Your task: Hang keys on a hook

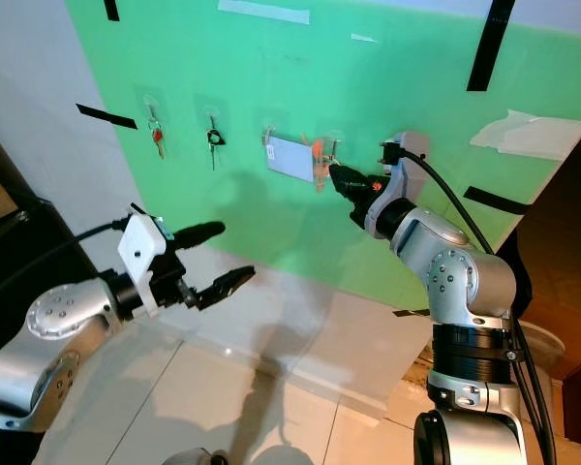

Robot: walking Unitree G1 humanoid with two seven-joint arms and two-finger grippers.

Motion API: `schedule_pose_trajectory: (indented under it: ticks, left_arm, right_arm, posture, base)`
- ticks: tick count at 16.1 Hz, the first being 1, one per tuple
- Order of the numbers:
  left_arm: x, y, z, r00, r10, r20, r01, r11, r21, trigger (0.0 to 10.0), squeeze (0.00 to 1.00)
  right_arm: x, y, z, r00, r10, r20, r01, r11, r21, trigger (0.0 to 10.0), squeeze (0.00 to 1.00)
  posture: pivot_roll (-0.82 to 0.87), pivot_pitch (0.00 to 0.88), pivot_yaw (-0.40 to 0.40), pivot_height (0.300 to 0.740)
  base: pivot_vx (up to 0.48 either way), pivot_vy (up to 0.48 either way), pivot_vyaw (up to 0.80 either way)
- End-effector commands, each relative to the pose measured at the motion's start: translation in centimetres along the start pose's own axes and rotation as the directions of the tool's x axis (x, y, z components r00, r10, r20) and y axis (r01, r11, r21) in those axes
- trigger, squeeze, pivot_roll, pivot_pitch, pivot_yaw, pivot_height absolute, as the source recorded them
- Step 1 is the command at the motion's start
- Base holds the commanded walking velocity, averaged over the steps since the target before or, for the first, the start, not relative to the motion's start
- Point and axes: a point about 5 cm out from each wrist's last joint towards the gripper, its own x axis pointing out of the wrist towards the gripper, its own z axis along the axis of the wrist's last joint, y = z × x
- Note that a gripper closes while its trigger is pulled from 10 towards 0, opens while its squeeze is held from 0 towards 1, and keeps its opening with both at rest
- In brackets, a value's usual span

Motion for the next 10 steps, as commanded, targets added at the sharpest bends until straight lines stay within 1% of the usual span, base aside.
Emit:
schedule_pose_trajectory:
  ticks: [1,2,3,5,6,8,10]
  left_arm:
    - [-0.1,0.1,0.6,1.0,0.001,0.013,-0.001,1.0,0.01,10.0,0.0]
    - [0.0,0.1,0.6,1.0,0.001,0.013,-0.001,1.0,0.01,10.0,0.0]
    - [0.0,0.1,0.6,1.0,0.003,0.015,-0.003,1.0,0.01,10.0,0.0]
    - [0.0,0.2,0.7,1.0,0.008,0.018,-0.008,1.0,0.012,10.0,0.0]
    - [0.0,0.2,0.7,1.0,0.01,0.019,-0.01,1.0,0.012,10.0,0.0]
    - [0.0,0.2,0.8,1.0,0.014,0.021,-0.015,1.0,0.011,10.0,0.0]
    - [-0.2,0.2,0.5,0.999,0.032,0.016,-0.032,0.999,0.003,10.0,0.0]
  right_arm:
    - [-0.1,-0.3,-0.2,1.0,-0.015,-0.007,0.015,1.0,-0.008,10.0,0.0]
    - [-0.1,-0.3,-0.1,1.0,-0.011,-0.005,0.011,1.0,-0.004,10.0,0.62]
    - [-0.2,-0.3,-0.3,1.0,-0.016,-0.016,0.016,1.0,0.008,10.0,1.0]
    - [-0.4,-0.4,-0.6,0.999,-0.002,-0.033,0.004,0.999,0.051,10.0,1.0]
    - [-0.6,-0.3,-0.8,0.999,-0.002,-0.043,0.004,0.999,0.052,10.0,1.0]
    - [-1.0,-0.5,-1.2,0.999,-0.006,-0.033,0.007,0.999,0.034,10.0,1.0]
    - [-1.9,-0.7,-2.5,0.998,-0.023,-0.053,0.022,1.0,-0.002,10.0,1.0]
  posture:
    - [-0.04,0.0,0.029,0.74]
    - [-0.04,0.0,0.029,0.74]
    - [-0.04,0.0,0.029,0.74]
    - [-0.04,0.0,0.028,0.74]
    - [-0.05,0.0,0.027,0.74]
    - [-0.05,0.0,0.024,0.74]
    - [-0.05,0.0,0.023,0.74]
  base:
    - [0.0,0.0,0.0]
    - [0.0,0.0,0.0]
    - [0.0,0.0,0.0]
    - [0.0,0.0,0.0]
    - [0.0,0.0,0.0]
    - [0.0,0.0,0.0]
    - [0.0,0.0,0.0]
